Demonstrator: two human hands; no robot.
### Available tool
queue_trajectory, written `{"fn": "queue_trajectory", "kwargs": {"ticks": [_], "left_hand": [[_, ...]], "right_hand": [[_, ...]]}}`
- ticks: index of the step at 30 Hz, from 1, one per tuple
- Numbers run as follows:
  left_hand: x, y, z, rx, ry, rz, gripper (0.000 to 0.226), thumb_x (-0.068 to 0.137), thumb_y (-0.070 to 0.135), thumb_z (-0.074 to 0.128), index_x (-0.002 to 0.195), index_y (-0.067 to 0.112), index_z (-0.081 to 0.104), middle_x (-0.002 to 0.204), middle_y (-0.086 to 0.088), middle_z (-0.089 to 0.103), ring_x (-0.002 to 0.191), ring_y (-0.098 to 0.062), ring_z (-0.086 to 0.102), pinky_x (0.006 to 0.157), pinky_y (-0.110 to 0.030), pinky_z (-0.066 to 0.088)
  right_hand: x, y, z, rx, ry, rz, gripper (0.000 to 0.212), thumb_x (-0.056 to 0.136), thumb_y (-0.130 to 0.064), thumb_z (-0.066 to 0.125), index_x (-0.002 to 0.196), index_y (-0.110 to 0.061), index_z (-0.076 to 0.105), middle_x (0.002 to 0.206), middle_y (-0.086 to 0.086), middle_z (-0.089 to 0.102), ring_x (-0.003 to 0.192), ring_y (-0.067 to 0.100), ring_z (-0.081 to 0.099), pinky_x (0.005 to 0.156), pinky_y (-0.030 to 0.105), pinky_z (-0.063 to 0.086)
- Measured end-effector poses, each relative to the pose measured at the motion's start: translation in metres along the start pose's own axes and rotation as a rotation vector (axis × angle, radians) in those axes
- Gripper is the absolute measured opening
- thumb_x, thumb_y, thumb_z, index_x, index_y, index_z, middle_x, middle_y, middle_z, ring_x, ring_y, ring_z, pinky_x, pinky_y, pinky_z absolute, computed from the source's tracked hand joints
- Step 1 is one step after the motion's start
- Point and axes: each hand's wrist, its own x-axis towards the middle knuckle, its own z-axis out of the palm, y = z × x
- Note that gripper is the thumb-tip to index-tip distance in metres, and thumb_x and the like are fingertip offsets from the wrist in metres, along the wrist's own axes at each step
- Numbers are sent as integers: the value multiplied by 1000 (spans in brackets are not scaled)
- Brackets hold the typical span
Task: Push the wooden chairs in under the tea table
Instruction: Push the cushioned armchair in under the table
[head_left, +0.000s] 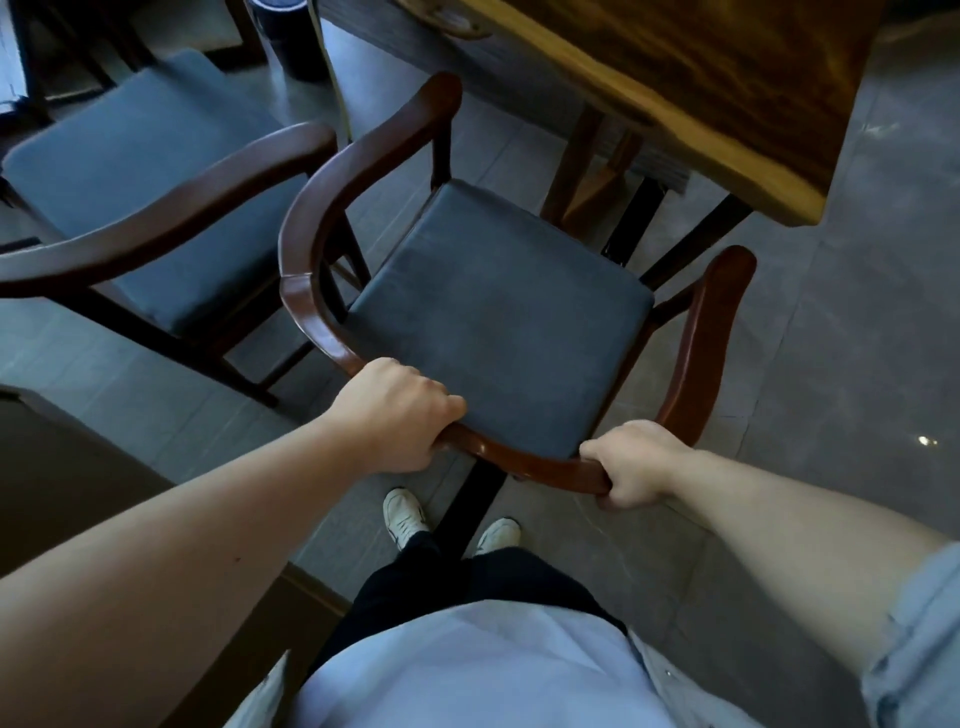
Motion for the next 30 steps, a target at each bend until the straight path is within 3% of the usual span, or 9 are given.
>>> {"fn": "queue_trajectory", "kwargs": {"ticks": [12,22,30], "left_hand": [[23,27,-10,-69,-19,-63,24,73,45,55,86,25,58,79,4,67,79,-24,64,70,-35,50],[57,55,-4,-87,43,-66,19,72,41,50,79,24,54,73,4,65,69,-26,62,61,-34,48],[55,51,-5,-96,70,-32,27,78,50,51,82,24,54,76,4,65,73,-25,61,65,-37,50]], "right_hand": [[-8,40,-1,-36,-15,-28,25,66,-44,61,83,-29,51,76,-8,61,79,21,60,83,38,46],[-18,82,1,-43,-21,-3,24,63,-41,59,83,-29,53,78,-7,64,79,20,62,82,37,45],[-31,77,-1,65,87,14,24,66,-37,64,86,-29,55,85,-7,59,86,19,58,77,36,46]]}}
